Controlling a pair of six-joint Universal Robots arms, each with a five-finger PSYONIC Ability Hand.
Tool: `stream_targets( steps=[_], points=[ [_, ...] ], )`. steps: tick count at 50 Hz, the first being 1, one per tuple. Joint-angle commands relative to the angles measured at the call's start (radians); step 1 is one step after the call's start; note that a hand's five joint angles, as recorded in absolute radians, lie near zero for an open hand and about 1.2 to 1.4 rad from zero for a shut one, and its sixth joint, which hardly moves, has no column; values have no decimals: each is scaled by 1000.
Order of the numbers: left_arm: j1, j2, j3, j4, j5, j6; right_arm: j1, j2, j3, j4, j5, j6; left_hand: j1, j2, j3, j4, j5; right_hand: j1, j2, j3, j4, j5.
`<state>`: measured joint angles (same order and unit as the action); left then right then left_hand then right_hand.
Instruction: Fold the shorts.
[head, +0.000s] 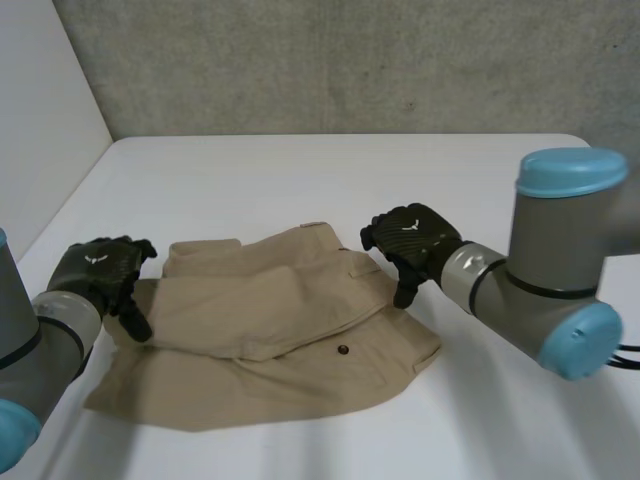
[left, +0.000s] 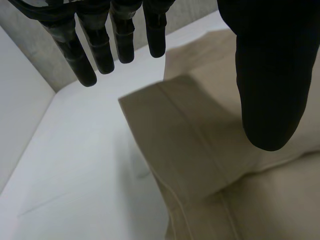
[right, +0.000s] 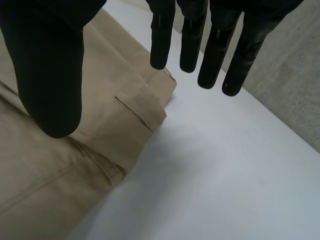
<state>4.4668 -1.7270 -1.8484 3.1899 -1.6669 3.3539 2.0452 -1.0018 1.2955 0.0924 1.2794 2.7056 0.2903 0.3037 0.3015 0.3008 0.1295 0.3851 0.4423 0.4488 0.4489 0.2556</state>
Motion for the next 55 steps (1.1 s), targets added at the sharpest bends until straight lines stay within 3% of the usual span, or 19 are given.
stream_targets(
  steps=[1, 12, 16, 17, 18, 22, 28, 34, 35, 38, 42, 49, 51, 54, 55],
  points=[
    [41, -43, -18, 4, 55, 6, 21, 150, -131, -3, 17, -6, 85, 71, 73, 74, 71, 214, 156, 150, 150, 169],
    [60, -118, -15, 13, 90, 6, 35, 246, -188, -3, 18, -12, 155, 142, 144, 145, 141, 228, 171, 165, 164, 183],
    [60, -132, -14, 38, 98, 6, 35, 255, -189, -3, 17, -15, 293, 279, 281, 282, 279, 626, 569, 563, 562, 581],
    [60, -135, -14, 45, 99, 6, 35, 253, -191, -3, 18, -13, 354, 341, 343, 344, 340, 776, 719, 712, 712, 731],
    [60, -137, -14, 67, 107, 6, 35, 247, -194, -5, 17, -12, 570, 556, 559, 559, 556, 1009, 952, 945, 945, 964],
    [60, -147, -8, 132, 128, 6, 36, 235, -191, -11, 12, 5, 1104, 1091, 1093, 1094, 1091, 1011, 954, 947, 947, 966],
    [54, -158, 37, 214, 137, 21, 38, 123, -200, -37, 24, 25, 1106, 1093, 1095, 1095, 1092, 1011, 954, 947, 947, 966],
    [-26, -175, 386, 335, 125, 176, 27, 11, -396, -275, 118, 36, 1106, 1093, 1095, 1095, 1092, 1011, 954, 947, 947, 966],
    [-26, -175, 387, 335, 125, 176, 24, 9, -425, -305, 127, 34, 1106, 1093, 1095, 1095, 1092, 1011, 954, 947, 947, 966],
    [-99, -175, 662, 395, 95, 164, 21, 8, -502, -402, 152, 36, 1106, 1093, 1095, 1095, 1092, 1011, 954, 947, 947, 966],
    [-118, -152, 744, 475, 47, 102, 19, -4, -576, -528, 189, 45, 1106, 1093, 1095, 1095, 1092, 1011, 954, 947, 947, 966],
    [-150, -82, 640, 467, 38, 76, 23, -34, -483, -355, 183, 54, 1106, 1093, 1095, 1095, 1092, 1011, 954, 947, 947, 966],
    [-153, -77, 620, 464, 38, 76, 23, -37, -438, -315, 183, 66, 1106, 1093, 1095, 1095, 1092, 752, 695, 689, 689, 707],
    [-175, -49, 540, 447, 36, 81, 21, -47, -365, -237, 189, 103, 1106, 1093, 1095, 1095, 1092, 157, 100, 94, 94, 112],
    [-179, -43, 529, 441, 36, 82, 21, -47, -348, -211, 189, 114, 1106, 1093, 1095, 1095, 1092, 79, 22, 16, 16, 34]
  ],
)
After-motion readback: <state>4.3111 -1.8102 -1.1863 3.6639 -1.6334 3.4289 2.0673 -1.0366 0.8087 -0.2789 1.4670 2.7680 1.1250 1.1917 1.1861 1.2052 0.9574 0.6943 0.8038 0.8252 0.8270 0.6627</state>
